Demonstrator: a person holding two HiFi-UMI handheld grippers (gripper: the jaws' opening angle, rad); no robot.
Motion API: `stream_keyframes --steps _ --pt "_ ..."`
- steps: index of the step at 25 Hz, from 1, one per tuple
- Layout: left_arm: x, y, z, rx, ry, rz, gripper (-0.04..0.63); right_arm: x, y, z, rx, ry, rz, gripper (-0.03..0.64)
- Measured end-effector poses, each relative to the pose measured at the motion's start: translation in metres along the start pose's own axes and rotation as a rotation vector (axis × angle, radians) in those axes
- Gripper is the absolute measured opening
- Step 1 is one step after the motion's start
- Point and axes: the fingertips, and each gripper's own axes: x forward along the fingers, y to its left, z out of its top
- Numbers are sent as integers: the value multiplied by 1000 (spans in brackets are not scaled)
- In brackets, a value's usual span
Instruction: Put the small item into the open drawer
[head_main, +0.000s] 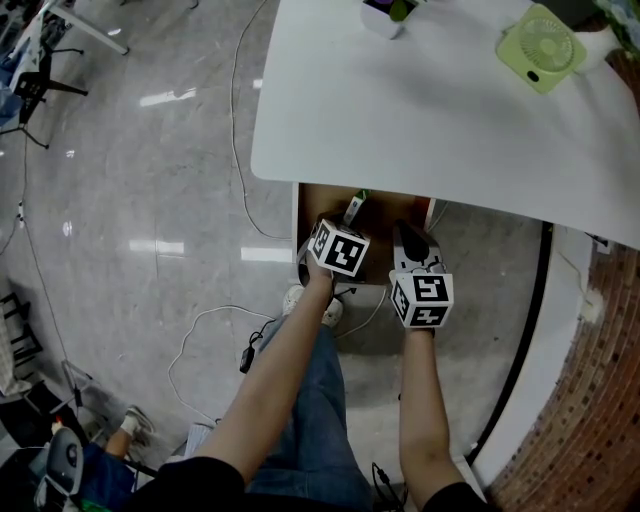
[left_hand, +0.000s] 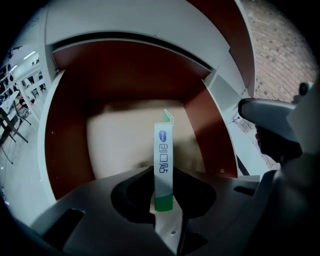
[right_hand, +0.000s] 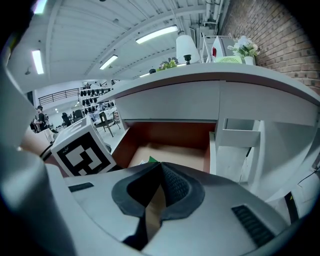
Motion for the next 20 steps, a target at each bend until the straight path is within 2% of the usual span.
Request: stream_keyframes --steps 7,9,13,20 --pt "5 2 -4 7 22 4 106 -2 -1 1 2 -1 -7 3" --pt "5 4 -2 14 19 19 135 -3 -1 0 2 -2 -7 3" --pt "-3 10 10 21 -37 69 268 -5 -4 2 11 -10 -15 3" --pt "-18 8 20 1 -126 73 285 -10 -7 3 22 -18 -29 3"
